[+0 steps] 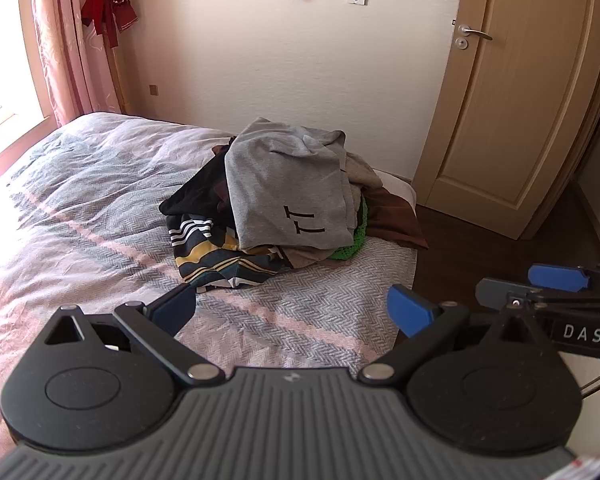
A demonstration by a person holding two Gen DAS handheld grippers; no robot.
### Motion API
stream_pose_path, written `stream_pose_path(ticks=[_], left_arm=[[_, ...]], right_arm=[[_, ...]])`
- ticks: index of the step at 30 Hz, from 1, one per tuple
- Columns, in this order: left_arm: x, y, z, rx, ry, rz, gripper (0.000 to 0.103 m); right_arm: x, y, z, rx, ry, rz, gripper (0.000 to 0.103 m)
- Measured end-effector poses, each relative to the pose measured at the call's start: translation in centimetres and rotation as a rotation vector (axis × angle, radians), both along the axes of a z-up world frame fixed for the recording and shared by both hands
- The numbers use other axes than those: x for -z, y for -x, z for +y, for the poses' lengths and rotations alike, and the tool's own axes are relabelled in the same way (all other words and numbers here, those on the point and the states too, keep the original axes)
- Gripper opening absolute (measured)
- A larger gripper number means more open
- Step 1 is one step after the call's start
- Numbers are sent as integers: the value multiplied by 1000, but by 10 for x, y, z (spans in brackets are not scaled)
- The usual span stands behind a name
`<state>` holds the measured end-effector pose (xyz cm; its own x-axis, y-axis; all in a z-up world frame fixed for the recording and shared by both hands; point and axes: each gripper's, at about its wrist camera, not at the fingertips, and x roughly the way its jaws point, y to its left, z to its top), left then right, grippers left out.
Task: Fold clothes
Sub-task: 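Move both tools toward the clothes pile on the bed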
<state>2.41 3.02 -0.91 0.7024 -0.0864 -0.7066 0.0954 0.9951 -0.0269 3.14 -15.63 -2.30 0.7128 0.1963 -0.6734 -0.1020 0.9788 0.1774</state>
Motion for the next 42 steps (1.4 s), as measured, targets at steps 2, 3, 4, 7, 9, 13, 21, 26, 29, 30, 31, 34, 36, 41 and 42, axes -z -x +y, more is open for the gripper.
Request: stream_pose_path(ticks=[2,3,4,7,9,13,21,26,29,30,31,34,36,41,42], left_arm=[[0,-2,1,0,1,2,101],[1,-2,3,-1,1,2,101],[2,-3,3,-2,1,3,101],[2,-6,5,3,5,4,101],[3,-6,5,3,5,5,101],[3,-11,8,0,7,9,101],[7,-22,12,0,13,17,101],[16,-38,13,3,19,46,101],[23,-48,12,4,19,71,101],[25,-52,12,5,19,78,101],[27,-55,12,6,19,85,101],[34,-68,12,7,22,98,101],[39,-78,12,6,19,100,101],[55,-115,14,-14,11,109,101],[59,-124,15,-22,11,111,101]], right_arm=[[1,-3,1,-2,-1,4,70],[1,-4,2,-3,-2,5,70],[2,-5,2,-4,-1,6,70],[2,-7,3,-6,2,7,70],[3,-10,3,-7,0,8,70],[3,-14,5,-10,2,11,70],[9,-26,8,-17,4,21,70],[15,-37,4,-14,2,47,70],[20,-46,1,-11,2,64,70],[22,-50,0,-11,1,70,70],[23,-54,-2,-11,-2,75,70],[29,-66,-5,-16,-11,92,70],[34,-78,-7,-29,-24,104,70],[55,-115,-18,-62,-84,139,70],[61,-126,-21,-64,-98,148,70]])
